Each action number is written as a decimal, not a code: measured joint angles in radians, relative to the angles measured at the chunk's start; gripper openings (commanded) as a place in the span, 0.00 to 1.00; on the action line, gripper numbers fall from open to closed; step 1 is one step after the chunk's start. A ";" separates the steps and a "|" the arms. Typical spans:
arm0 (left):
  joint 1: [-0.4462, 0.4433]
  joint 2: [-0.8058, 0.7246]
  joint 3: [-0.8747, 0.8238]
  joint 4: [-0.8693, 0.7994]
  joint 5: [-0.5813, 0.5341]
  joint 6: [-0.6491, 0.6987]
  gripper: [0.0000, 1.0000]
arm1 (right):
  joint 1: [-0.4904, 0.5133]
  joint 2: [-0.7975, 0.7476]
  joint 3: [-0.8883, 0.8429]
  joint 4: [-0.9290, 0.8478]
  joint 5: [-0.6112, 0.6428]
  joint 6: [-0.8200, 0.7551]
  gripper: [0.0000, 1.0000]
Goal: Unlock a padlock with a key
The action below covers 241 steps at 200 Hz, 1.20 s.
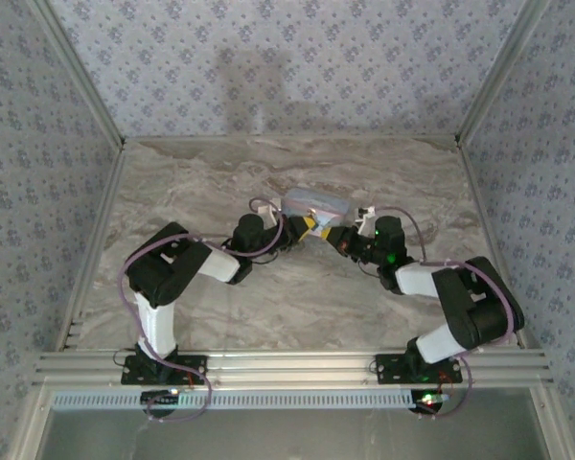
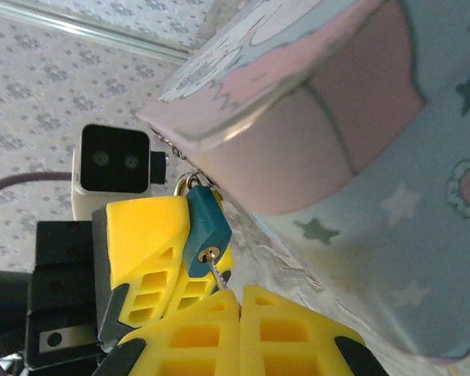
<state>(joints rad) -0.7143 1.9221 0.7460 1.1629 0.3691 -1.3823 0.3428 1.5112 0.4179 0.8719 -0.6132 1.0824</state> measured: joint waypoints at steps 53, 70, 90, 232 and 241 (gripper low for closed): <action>0.004 0.000 -0.001 0.017 -0.024 -0.005 0.00 | -0.010 0.098 -0.013 0.197 -0.030 0.172 0.00; 0.004 0.000 -0.005 0.018 -0.030 -0.007 0.00 | -0.016 0.138 -0.013 0.247 -0.050 0.229 0.00; 0.006 0.001 -0.014 0.022 -0.031 -0.007 0.00 | -0.018 0.172 -0.010 0.284 -0.072 0.275 0.00; 0.006 0.001 -0.046 0.064 0.067 -0.007 0.00 | -0.026 0.045 -0.116 0.228 -0.081 0.172 0.00; 0.005 0.001 -0.046 0.069 0.073 -0.006 0.00 | -0.026 0.027 -0.128 0.212 -0.076 0.165 0.00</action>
<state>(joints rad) -0.7090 1.9232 0.7002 1.2320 0.4423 -1.3888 0.3164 1.5383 0.2897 1.0840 -0.6895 1.2472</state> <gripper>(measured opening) 0.076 0.060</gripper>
